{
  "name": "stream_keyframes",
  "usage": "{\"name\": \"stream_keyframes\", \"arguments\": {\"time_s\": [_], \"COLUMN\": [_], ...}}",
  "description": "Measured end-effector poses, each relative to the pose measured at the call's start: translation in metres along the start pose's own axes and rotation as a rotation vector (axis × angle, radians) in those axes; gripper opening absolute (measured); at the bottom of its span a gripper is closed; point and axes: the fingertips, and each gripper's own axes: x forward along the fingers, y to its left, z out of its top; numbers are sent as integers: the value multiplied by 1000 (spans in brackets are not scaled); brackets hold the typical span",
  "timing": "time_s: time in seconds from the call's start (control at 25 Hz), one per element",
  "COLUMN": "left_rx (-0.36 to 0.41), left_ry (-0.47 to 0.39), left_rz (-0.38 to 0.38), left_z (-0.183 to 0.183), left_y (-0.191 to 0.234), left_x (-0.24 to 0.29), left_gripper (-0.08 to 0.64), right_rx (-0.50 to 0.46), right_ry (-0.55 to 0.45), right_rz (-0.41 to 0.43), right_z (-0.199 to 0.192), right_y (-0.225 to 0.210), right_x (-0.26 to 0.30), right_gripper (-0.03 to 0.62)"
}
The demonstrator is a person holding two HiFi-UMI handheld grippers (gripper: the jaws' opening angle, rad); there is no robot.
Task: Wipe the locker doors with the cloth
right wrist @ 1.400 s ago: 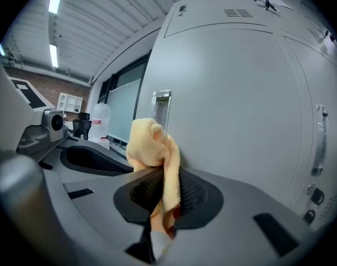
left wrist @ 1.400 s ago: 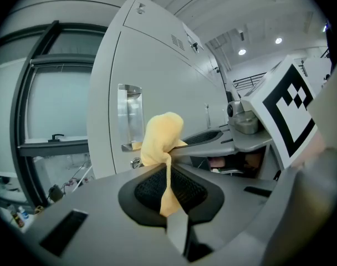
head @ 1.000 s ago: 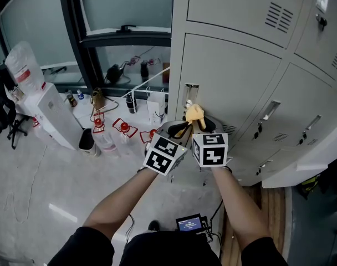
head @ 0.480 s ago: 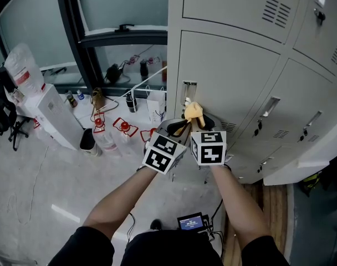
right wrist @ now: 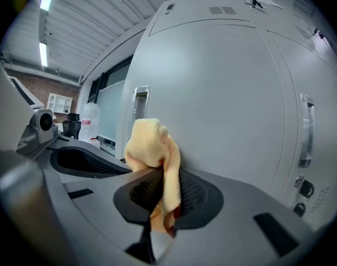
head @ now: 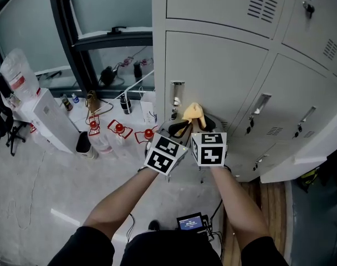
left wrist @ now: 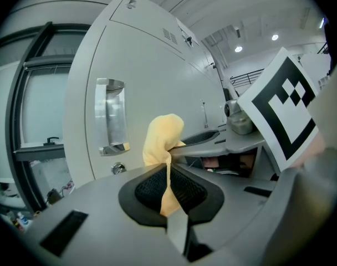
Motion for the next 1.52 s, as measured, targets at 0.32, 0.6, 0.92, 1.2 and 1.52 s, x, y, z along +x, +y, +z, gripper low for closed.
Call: {"name": "stream_keyframes", "arguments": {"time_s": [0.32, 0.6, 0.92, 1.2, 1.52], "left_rx": [21, 37, 49, 51, 43], "left_ry": [-5, -6, -5, -1, -5], "left_rz": [-65, -117, -162, -169, -172], "left_z": [13, 22, 29, 29, 28], "left_y": [-35, -65, -92, -97, -97], "left_x": [32, 60, 86, 96, 97], "left_gripper": [32, 32, 32, 32, 32], "right_rx": [16, 33, 44, 45, 43], "right_ry": [8, 16, 20, 17, 13], "right_rz": [-60, -111, -144, -134, -138], "right_z": [-10, -19, -29, -31, -32], "right_y": [-48, -88, -123, -132, -132], "right_x": [-17, -31, -43, -44, -43], "right_gripper": [72, 72, 72, 72, 72]}}
